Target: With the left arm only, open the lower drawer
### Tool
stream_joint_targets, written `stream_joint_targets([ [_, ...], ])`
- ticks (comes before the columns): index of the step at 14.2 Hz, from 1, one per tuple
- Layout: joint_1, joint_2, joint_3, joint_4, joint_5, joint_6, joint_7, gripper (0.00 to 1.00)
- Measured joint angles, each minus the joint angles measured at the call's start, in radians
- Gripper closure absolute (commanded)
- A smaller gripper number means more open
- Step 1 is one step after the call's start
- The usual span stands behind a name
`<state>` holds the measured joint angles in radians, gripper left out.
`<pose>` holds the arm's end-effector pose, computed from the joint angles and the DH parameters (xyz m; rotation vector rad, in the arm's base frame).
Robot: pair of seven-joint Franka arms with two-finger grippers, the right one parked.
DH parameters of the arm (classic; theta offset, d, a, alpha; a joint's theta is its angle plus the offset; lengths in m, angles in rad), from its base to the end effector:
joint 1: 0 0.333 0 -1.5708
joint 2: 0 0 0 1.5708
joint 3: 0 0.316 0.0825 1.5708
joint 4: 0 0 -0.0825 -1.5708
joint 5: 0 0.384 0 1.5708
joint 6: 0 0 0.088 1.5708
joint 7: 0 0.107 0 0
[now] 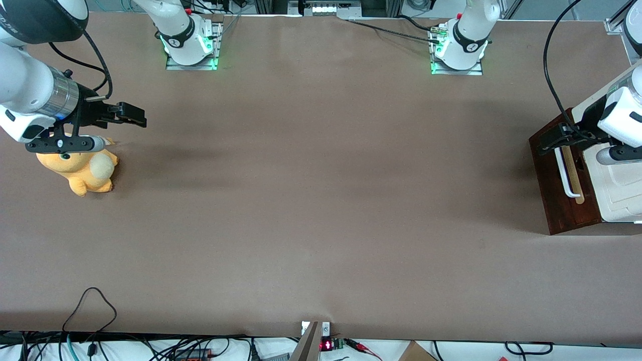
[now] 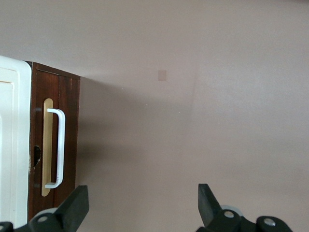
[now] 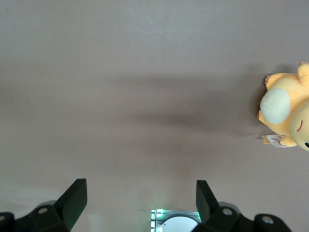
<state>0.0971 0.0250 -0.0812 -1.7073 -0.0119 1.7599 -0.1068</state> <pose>0.5735 0.0085 0.5620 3.1202 0.1950 0.0423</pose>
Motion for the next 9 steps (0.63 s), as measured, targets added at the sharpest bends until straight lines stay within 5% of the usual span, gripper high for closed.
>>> stream_joint_targets([
  [9, 0.000, 0.000, 0.000, 0.010, 0.000, -0.001, 0.010, 0.00],
])
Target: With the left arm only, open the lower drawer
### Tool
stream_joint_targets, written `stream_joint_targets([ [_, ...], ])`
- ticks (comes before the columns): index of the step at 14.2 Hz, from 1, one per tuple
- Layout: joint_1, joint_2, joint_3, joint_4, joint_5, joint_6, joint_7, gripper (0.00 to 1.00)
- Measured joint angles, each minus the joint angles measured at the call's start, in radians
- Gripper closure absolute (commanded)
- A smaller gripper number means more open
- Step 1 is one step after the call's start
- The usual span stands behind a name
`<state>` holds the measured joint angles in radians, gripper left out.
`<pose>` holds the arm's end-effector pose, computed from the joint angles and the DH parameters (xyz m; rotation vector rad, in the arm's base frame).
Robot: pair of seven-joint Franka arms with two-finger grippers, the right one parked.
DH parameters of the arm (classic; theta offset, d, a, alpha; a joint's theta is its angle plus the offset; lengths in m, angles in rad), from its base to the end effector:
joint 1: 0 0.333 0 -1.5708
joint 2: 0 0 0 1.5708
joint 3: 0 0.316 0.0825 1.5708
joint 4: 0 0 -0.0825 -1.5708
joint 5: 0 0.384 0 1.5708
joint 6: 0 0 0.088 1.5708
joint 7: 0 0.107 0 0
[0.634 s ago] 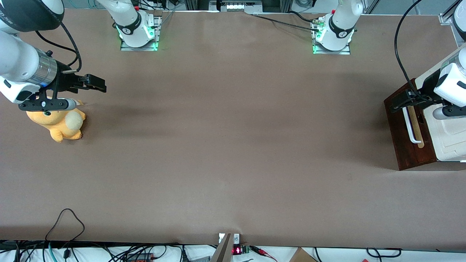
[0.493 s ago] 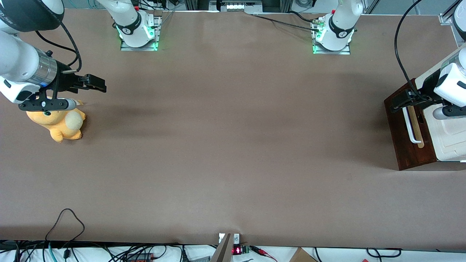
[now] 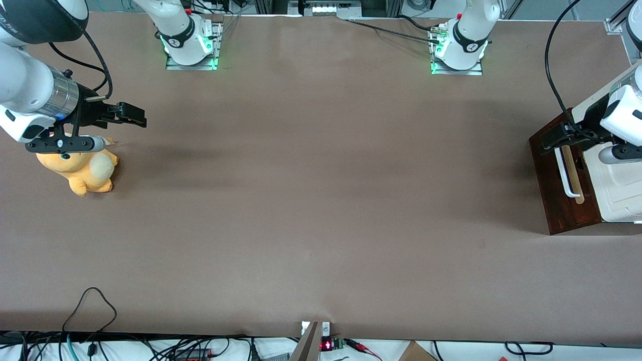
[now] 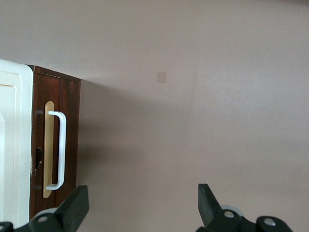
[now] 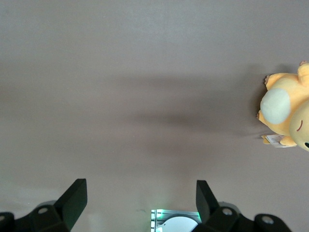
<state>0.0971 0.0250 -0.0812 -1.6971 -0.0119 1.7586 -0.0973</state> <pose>0.5742 0.0086 0.5669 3.1207 0.1801 0.0563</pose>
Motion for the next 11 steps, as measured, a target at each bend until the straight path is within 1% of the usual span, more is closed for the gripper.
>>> stream_joint_targets([
  [11, 0.000, 0.017, 0.000, -0.009, 0.000, -0.021, 0.020, 0.00],
])
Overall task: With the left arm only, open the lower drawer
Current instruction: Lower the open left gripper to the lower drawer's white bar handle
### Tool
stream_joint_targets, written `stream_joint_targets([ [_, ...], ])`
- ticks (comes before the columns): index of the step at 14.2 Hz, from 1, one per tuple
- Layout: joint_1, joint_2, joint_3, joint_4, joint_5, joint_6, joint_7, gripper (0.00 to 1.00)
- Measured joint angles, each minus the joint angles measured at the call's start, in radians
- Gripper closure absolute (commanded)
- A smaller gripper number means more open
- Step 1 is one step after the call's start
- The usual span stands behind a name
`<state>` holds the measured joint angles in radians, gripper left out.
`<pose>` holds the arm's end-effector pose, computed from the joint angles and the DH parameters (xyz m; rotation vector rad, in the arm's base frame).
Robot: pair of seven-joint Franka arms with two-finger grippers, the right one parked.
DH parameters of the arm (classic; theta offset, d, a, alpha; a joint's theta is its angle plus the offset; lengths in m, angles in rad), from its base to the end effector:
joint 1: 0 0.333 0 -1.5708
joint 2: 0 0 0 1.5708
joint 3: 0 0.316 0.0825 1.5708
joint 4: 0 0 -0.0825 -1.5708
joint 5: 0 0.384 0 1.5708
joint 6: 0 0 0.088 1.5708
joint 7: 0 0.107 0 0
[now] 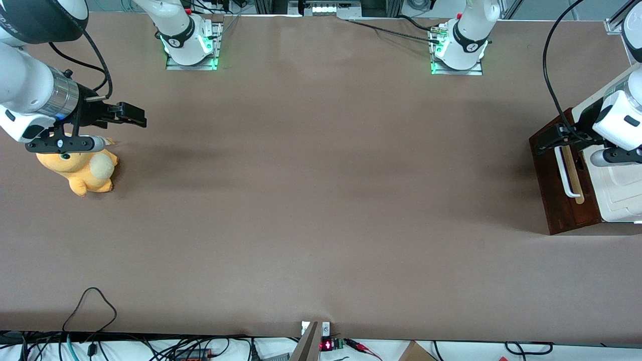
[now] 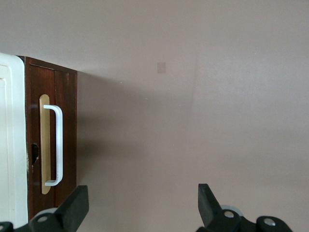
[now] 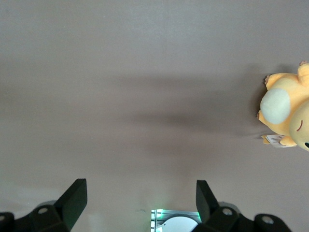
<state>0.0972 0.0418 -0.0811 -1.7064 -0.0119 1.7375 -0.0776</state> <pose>0.5749 0.0090 0.5509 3.1232 0.1497 -0.0172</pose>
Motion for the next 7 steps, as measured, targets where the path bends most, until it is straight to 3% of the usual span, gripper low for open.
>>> stream_joint_targets([
  [2, 0.000, 0.009, 0.000, -0.004, 0.017, 0.000, 0.008, 0.00],
  [7, -0.010, 0.052, -0.022, -0.095, 0.247, 0.052, -0.036, 0.03],
])
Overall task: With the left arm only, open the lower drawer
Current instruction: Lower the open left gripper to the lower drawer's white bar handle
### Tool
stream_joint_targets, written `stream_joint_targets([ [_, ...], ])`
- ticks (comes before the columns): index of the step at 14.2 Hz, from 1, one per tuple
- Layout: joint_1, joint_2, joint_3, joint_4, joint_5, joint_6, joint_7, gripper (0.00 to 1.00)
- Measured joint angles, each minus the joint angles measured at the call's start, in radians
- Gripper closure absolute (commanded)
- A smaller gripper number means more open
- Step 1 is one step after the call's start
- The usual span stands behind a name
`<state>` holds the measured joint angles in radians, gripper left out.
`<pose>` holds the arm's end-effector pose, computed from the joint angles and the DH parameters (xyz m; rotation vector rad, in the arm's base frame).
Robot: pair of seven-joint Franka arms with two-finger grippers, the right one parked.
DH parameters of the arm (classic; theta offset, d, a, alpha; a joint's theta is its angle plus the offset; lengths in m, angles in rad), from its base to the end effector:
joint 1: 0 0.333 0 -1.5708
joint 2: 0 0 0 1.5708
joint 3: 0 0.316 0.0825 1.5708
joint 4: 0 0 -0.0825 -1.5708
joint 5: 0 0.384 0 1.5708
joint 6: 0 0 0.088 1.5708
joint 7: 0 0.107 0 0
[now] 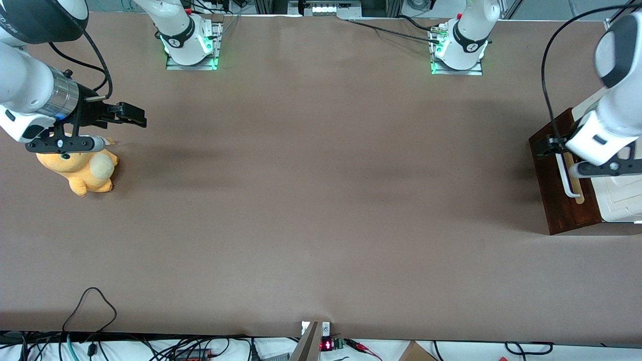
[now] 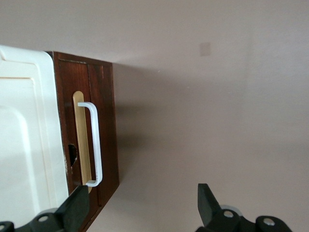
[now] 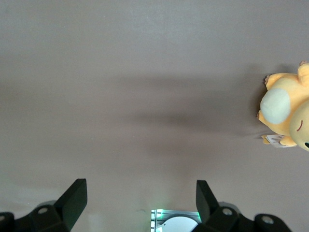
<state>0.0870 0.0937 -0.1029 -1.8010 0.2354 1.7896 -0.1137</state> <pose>0.5792 0.0124 0.4826 -2.9148 -0.0501 0.1312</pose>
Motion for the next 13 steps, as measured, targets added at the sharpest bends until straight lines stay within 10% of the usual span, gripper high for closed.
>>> stream_joint_targets([
  [13, -0.024, 0.137, -0.052, -0.310, 0.524, 0.150, -0.416, 0.05],
])
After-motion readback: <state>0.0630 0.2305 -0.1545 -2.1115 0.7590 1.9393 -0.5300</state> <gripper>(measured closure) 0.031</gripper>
